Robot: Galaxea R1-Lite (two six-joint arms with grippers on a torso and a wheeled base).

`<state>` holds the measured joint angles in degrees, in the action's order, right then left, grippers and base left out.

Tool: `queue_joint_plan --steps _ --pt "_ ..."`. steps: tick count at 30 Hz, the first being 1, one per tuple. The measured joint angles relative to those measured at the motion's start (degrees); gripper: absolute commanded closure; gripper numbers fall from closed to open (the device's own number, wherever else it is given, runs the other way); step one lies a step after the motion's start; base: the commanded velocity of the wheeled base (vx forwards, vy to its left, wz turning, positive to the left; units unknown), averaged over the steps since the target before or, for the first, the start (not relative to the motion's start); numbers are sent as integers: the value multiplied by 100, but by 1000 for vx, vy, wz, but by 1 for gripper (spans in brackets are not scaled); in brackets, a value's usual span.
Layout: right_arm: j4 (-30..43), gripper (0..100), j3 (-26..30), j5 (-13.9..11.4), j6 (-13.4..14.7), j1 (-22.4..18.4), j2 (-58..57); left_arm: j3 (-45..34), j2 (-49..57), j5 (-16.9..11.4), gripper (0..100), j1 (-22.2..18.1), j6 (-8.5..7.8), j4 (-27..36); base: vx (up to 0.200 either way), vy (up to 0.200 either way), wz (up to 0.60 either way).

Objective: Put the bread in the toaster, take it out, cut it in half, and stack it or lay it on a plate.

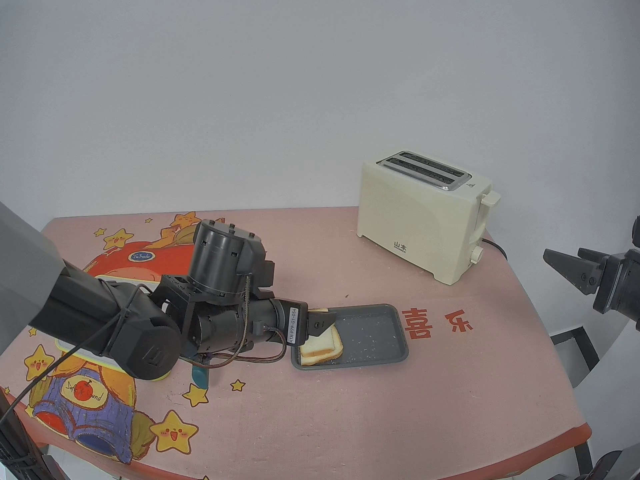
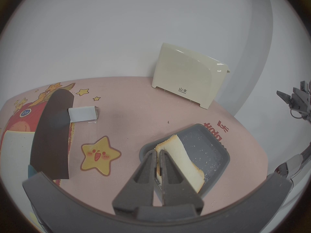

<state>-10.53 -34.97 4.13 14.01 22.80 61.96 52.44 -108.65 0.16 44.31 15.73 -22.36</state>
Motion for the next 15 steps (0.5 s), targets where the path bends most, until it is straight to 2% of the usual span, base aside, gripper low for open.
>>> queue_joint_plan --steps 7,15 --pt "13 0 0 -1 0 -4 5 -171 323 27 0 0 0 5 0 0 0" --pt "38 0 0 0 0 -6 24 -372 1150 238 0 1 4 0 0 0 0"
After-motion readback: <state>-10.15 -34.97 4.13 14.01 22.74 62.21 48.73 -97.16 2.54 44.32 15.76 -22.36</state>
